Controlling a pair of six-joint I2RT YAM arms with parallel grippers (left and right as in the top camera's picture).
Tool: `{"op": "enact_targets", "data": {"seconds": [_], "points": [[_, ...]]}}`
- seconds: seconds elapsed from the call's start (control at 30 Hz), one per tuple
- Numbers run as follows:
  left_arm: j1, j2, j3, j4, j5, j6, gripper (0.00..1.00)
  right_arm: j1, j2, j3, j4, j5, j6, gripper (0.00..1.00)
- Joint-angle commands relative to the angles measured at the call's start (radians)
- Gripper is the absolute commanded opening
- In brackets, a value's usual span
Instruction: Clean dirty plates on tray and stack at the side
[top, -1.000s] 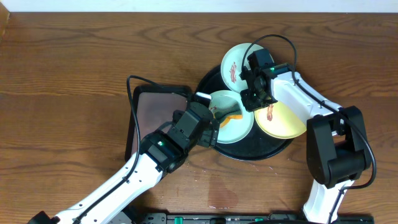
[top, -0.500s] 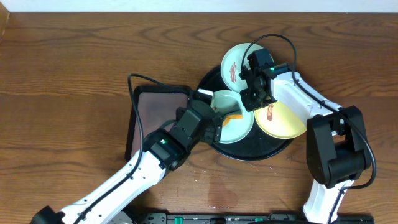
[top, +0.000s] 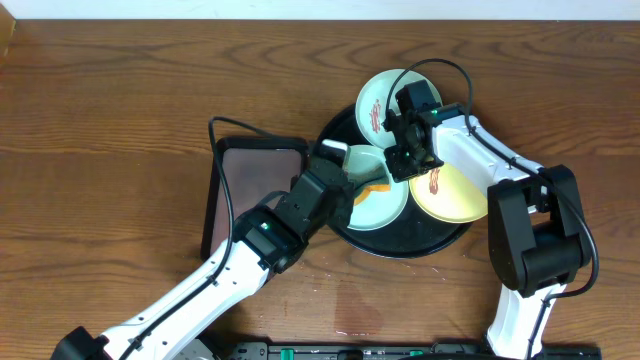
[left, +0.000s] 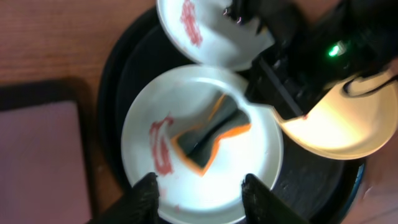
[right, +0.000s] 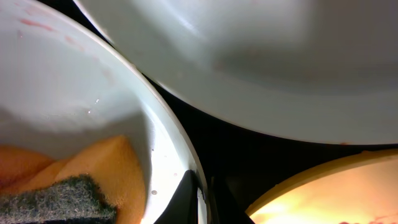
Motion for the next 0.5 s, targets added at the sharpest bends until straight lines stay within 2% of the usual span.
{"op": "enact_targets", "data": {"seconds": [0.0, 0.07, 0.13, 0.17, 0.23, 0.27, 0.37, 0.43, 0.47], "points": [[0.0, 0.026, 0.0, 0.051, -0.001, -0.064, 0.42, 0.0, 0.018, 0.003, 0.005, 0.027, -0.008, 0.03], [0.0, 0.037, 0.0, 0.09, 0.0, -0.151, 0.51, 0.0, 0.018, 0.003, 0.005, 0.026, -0.008, 0.03], [0.0, 0.047, 0.0, 0.125, 0.0, -0.204, 0.69, 0.0, 0.018, 0.003, 0.004, 0.023, -0.008, 0.03], [0.0, 0.051, 0.0, 0.14, -0.001, -0.208, 0.72, 0.0, 0.018, 0.003, 0.004, 0.023, -0.008, 0.03], [0.0, 0.064, 0.0, 0.171, 0.0, -0.195, 0.72, 0.0, 0.018, 0.003, 0.004, 0.023, -0.008, 0.03], [0.0, 0.071, 0.0, 0.182, 0.0, -0.16, 0.72, 0.0, 0.018, 0.003, 0.004, 0.023, -0.008, 0.03], [0.0, 0.111, 0.0, 0.193, 0.028, 0.138, 0.72, 0.0, 0.018, 0.003, 0.004, 0.023, -0.008, 0.03], [0.0, 0.143, 0.0, 0.183, 0.056, 0.303, 0.66, 0.0, 0.018, 0.003, 0.004, 0.023, -0.008, 0.03], [0.0, 0.156, 0.0, 0.177, 0.056, 0.341, 0.61, 0.0, 0.018, 0.003, 0.004, 0.023, -0.008, 0.03]]}}
